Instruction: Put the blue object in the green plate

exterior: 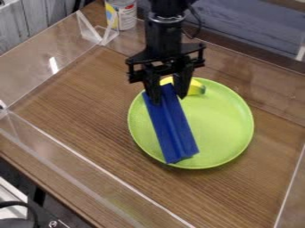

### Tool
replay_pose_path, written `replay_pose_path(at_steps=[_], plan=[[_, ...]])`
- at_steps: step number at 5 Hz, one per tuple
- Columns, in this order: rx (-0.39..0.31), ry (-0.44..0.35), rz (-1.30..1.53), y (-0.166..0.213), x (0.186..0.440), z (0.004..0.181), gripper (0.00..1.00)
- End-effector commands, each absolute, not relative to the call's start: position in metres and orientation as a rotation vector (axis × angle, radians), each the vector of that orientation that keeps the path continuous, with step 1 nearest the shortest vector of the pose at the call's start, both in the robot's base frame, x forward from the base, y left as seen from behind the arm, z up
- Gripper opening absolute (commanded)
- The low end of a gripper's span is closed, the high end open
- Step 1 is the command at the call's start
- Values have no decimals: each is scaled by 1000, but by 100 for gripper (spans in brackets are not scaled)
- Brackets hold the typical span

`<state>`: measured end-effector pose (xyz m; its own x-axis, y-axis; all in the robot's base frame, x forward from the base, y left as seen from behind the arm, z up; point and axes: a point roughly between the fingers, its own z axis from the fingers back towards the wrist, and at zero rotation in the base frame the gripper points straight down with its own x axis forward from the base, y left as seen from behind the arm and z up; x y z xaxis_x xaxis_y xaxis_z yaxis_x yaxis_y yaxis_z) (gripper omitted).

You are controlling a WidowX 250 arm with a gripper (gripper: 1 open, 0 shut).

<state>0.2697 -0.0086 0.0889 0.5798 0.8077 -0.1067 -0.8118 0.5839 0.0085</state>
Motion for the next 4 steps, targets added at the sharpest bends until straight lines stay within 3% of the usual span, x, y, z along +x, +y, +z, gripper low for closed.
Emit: replay_pose_path(at_steps=[1,4], plan=[[-69,67,928,-18,279,100,0],[-76,75,908,-30,281,95,0]])
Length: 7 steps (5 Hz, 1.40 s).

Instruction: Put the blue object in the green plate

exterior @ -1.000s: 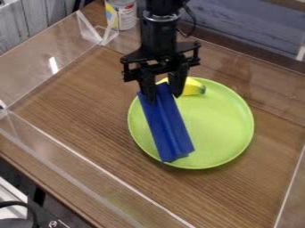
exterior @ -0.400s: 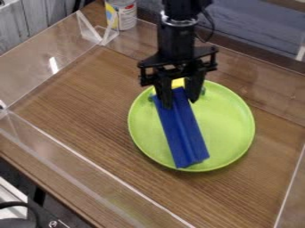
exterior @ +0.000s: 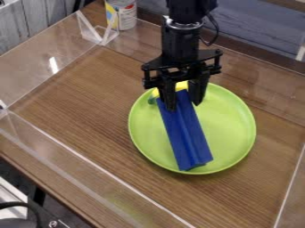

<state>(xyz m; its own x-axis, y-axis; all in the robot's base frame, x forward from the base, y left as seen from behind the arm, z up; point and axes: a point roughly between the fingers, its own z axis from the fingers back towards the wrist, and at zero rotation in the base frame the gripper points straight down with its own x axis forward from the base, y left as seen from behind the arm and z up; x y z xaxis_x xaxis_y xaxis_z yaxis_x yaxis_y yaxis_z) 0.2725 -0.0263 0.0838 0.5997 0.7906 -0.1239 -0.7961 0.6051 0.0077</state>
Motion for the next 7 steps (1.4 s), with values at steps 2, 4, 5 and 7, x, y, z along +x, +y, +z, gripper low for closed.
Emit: replay_pose_path(at_steps=[2,4,5,7], plan=[[-79,79,907,-32,282,94,0],[-82,84,906,-34,282,94,0],[-83,84,901,-31,282,100,100],[-92,73,885,-24,282,110,100]])
